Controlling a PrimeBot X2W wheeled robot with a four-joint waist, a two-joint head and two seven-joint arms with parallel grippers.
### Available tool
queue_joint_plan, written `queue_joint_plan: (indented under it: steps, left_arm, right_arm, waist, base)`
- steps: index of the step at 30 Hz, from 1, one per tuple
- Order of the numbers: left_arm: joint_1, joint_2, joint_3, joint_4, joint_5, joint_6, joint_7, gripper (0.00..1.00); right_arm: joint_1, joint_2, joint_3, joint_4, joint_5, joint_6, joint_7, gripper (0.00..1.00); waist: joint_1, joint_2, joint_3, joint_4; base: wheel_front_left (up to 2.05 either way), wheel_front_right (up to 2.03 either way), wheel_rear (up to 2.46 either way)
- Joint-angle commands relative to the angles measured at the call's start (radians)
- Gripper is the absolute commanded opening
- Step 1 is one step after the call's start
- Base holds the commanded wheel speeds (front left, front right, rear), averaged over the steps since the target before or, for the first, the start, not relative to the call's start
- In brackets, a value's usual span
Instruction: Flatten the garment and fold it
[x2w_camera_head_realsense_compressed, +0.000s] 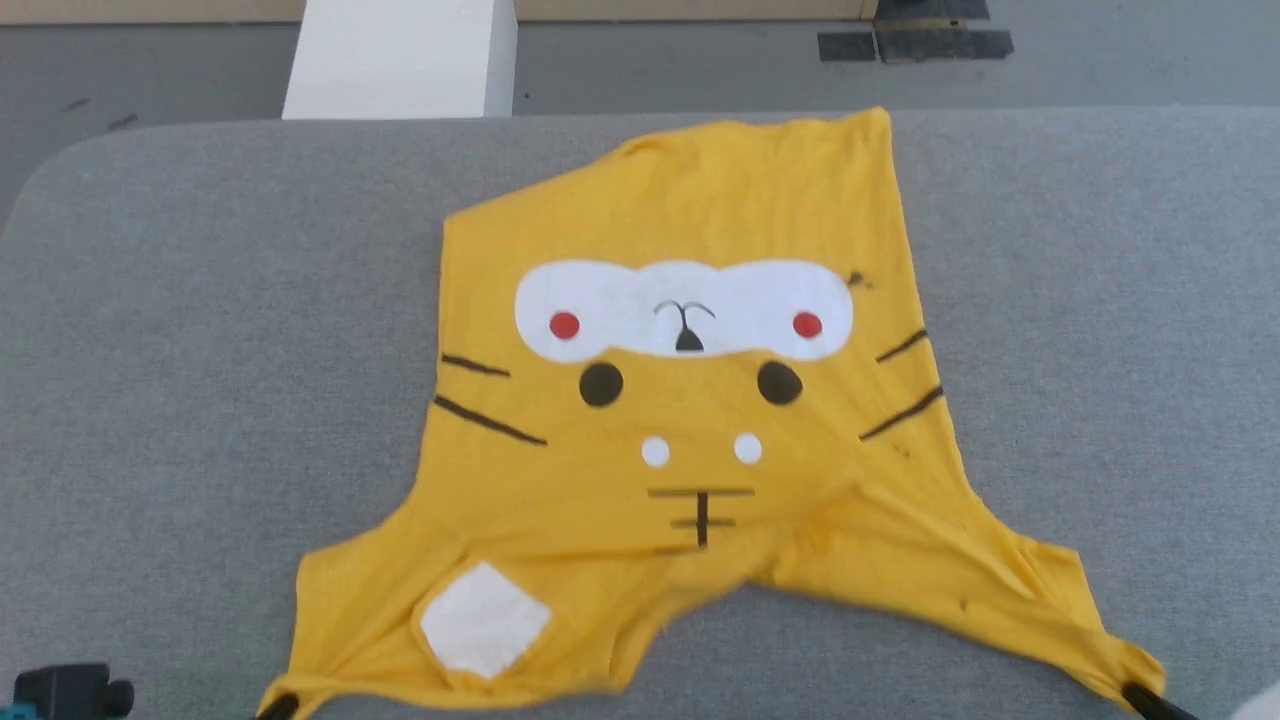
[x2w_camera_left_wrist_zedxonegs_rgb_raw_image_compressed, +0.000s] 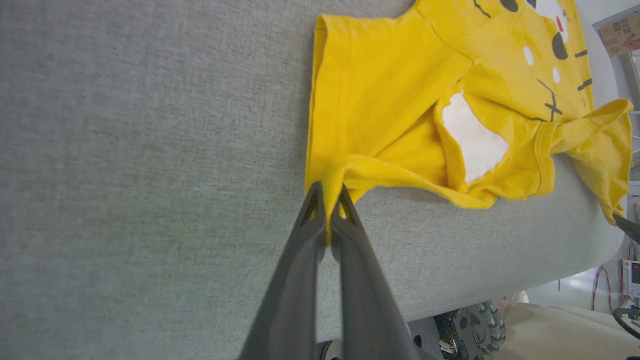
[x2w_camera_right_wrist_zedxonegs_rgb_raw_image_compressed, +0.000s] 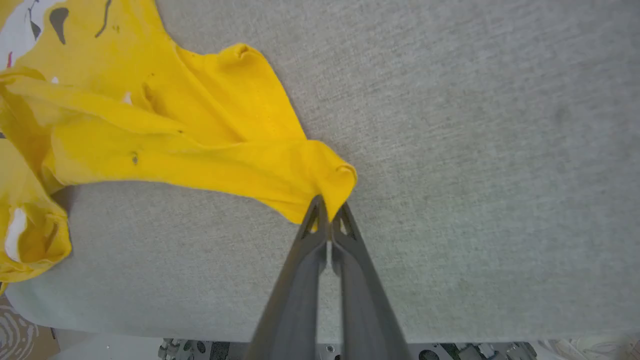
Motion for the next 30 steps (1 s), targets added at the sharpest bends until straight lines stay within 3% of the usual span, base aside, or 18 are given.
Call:
queue_joint_plan:
  steps: [1,14,23,30]
  left_arm:
    - [0.03,0.013,0.01,-0.008,-0.021,0.005,0.002,0.0]
    - [0.184,0.048,0.075,-0.135,-0.059,0.021,-0.048,0.0]
    - [0.125,0.023,0.088,-0.231,0.053,0.032,-0.141,0.0]
    - [0.028,0.012,0.069,-0.274,0.134,0.012,-0.172,0.0]
  right_arm:
    - [0.019,-0.001,-0.019,0.004,0.014,-0.001,0.01,0.0]
    - [0.15,-0.001,-0.104,-0.045,0.118,-0.001,0.065,0.0]
    - [0.106,-0.001,-0.013,-0.112,0.067,-0.001,-0.04,0.0]
    - [0.018,-0.001,0.091,-0.071,-0.028,-0.001,-0.116,0.0]
  waist:
    - [0.0001,0.0,-0.023,0.007]
    - [0.0001,0.0,-0.06,0.012]
    - [0.0001,0.0,-0.008,0.001]
    - [0.0001,0.0,0.051,0.01]
  base:
    - [0.0,0.0,0.0]
    - [0.0,0.0,0.0]
    - [0.0,0.0,0.0]
    - [0.0,0.0,0.0]
